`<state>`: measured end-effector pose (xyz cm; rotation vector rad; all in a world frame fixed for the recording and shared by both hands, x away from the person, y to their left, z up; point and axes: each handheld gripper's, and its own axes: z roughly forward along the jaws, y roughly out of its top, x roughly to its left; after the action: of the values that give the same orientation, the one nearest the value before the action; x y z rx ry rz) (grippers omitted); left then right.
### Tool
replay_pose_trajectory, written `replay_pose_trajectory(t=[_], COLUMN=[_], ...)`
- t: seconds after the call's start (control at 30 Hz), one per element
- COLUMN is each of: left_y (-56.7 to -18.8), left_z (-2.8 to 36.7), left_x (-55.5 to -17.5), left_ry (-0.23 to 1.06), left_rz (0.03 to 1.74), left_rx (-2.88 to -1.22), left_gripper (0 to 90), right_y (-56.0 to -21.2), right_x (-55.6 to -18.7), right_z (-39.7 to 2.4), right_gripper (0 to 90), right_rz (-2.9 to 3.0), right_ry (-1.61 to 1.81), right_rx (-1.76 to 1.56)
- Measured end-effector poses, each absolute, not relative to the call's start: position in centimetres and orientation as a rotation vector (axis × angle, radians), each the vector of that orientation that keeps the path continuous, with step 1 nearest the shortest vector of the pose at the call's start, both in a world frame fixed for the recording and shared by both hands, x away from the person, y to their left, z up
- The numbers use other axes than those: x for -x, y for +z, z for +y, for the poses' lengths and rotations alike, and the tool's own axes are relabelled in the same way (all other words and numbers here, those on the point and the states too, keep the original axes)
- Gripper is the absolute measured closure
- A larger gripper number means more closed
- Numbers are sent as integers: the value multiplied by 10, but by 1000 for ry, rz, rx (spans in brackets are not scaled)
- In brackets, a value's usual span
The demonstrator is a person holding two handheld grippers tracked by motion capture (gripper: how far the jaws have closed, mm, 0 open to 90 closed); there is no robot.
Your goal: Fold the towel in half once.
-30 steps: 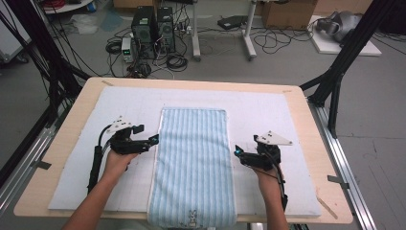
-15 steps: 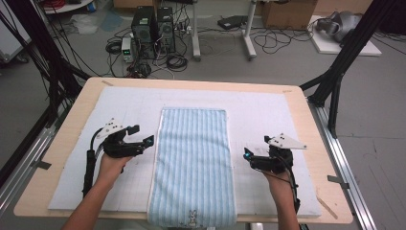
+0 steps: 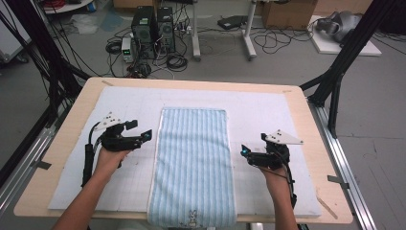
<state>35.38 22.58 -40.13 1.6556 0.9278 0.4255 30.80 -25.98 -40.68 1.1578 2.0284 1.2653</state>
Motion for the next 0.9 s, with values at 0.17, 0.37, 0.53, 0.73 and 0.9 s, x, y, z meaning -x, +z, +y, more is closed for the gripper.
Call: replay_pose_trajectory(t=[0.17, 0.37, 0.53, 0.73, 0.9], left_y=[-388, -387, -400, -416, -430], left_z=[223, 209, 196, 184, 177], left_x=[-370, -398, -417, -436, -449], left_ry=[434, 447, 441, 432, 409], left_rz=[924, 973, 1026, 1105, 1155], left_rx=[-1665, -1713, -1793, -1793, -1814], left_gripper=[173, 176, 210, 240, 261], right_y=[-403, -403, -406, -407, -407], right_x=[-314, -313, -312, -313, -313], right_z=[-258, -260, -263, -264, -265], right_gripper=[113, 113, 113, 113, 113], right_rz=[2032, 2028, 2037, 2040, 2037], right_ry=[1263, 1268, 1257, 1259, 1260], right_rx=[-1143, -1149, -1161, -1164, -1167])
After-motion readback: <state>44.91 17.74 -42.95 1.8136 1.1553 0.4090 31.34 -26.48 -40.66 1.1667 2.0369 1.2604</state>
